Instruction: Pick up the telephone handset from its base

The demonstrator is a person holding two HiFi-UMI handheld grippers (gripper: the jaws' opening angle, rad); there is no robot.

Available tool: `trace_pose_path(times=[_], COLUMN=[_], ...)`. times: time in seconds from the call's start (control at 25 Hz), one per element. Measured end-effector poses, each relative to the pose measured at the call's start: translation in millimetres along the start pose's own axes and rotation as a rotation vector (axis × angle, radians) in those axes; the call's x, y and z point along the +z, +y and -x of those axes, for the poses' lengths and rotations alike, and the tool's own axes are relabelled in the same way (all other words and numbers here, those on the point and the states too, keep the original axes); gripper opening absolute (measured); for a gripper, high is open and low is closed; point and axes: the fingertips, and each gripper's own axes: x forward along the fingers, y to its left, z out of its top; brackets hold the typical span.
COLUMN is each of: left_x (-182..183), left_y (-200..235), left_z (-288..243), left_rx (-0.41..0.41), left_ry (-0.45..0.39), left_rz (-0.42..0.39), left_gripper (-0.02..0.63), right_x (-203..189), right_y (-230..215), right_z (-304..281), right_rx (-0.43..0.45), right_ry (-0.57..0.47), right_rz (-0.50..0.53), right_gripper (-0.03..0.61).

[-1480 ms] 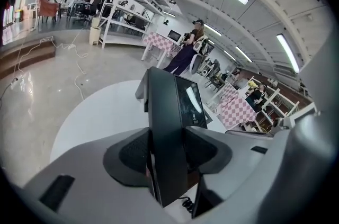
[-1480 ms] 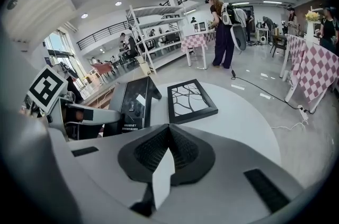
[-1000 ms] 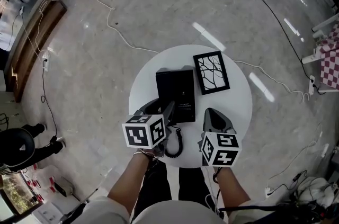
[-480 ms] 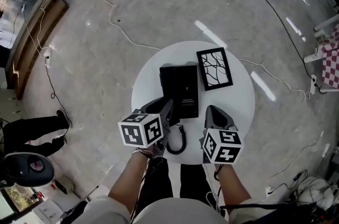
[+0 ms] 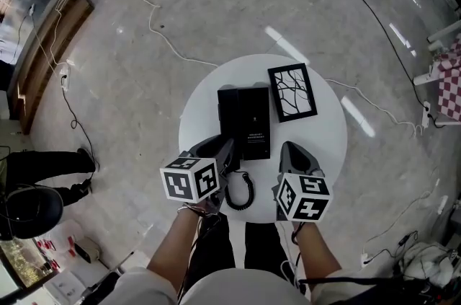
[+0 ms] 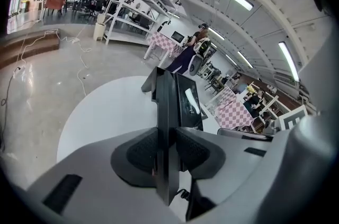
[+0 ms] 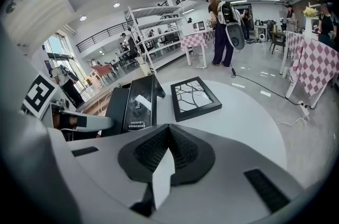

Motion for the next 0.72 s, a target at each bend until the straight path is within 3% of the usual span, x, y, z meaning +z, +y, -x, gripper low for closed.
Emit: trace_pose_path(times=[0.32,0.44,0.72], left_x=[4,3,1], left_y=[6,2,3], left_z=[-5,-8,-16], left_rx=[0.026,-0.004,0.024], left_ry=[0.024,0.031,0.079], left_rz=[-0.026,-0.02,-0.056], left_gripper=[0.199,0.235,0.212], right_x=[-5,-5,-4], right_y=[2,4,-2], right_z=[-1,-1,-1], right_rx=[0.004,0.007,-0.005], right_ry=[0.014,0.014,0.012], right_rz=[-0.005,-0.009,-0.016], right_gripper=[0.023,0.023,0.023])
